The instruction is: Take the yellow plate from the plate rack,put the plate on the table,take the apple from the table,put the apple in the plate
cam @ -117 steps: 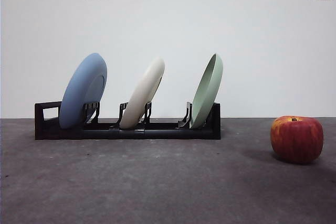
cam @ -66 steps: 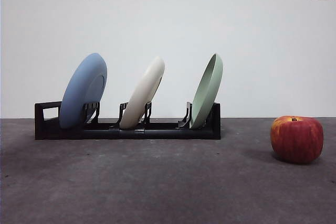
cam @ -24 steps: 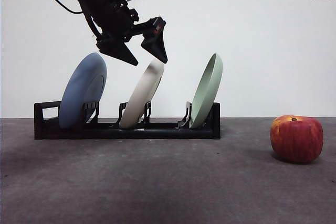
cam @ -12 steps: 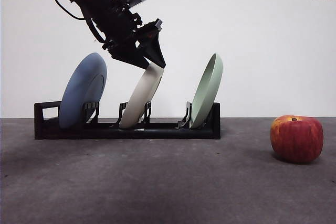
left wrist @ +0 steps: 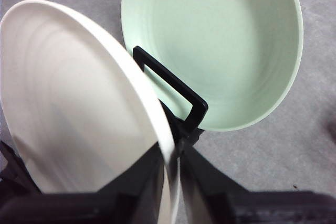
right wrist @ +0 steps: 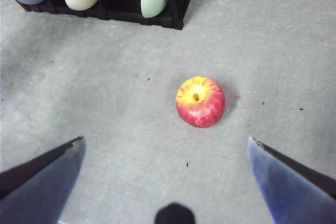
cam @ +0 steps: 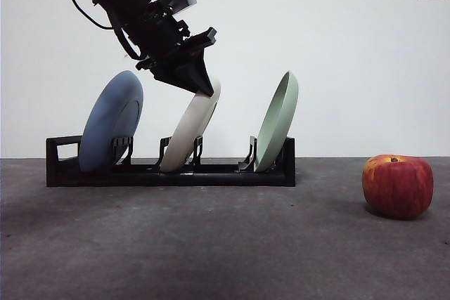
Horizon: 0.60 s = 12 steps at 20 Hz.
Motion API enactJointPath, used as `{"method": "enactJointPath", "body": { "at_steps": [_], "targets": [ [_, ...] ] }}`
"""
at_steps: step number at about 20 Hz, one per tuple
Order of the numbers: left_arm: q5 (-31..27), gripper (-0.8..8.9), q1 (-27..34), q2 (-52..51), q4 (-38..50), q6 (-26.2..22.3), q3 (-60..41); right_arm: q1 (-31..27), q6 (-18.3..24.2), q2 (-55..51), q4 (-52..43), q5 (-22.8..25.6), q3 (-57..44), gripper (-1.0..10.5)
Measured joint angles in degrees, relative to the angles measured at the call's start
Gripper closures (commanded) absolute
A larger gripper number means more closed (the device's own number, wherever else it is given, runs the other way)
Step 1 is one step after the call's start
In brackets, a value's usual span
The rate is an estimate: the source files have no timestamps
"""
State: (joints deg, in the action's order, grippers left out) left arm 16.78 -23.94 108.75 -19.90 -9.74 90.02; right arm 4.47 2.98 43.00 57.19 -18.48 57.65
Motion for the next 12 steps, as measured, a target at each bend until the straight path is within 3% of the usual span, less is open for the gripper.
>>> {"method": "enactJointPath", "body": {
  "at_steps": [2, 12],
  "targets": [
    [1.01, 8.25, 0.0, 0.0, -0.46, 0.31, 0.0, 0.0, 0.0, 0.0, 0.0, 0.0, 0.0, 3.5],
    [8.09, 8.22, 0.94, -0.02, -1.46, 5.38, 0.0, 0.0, 0.0, 0.0, 0.02, 0.0, 0.0, 3.5]
  ]
}}
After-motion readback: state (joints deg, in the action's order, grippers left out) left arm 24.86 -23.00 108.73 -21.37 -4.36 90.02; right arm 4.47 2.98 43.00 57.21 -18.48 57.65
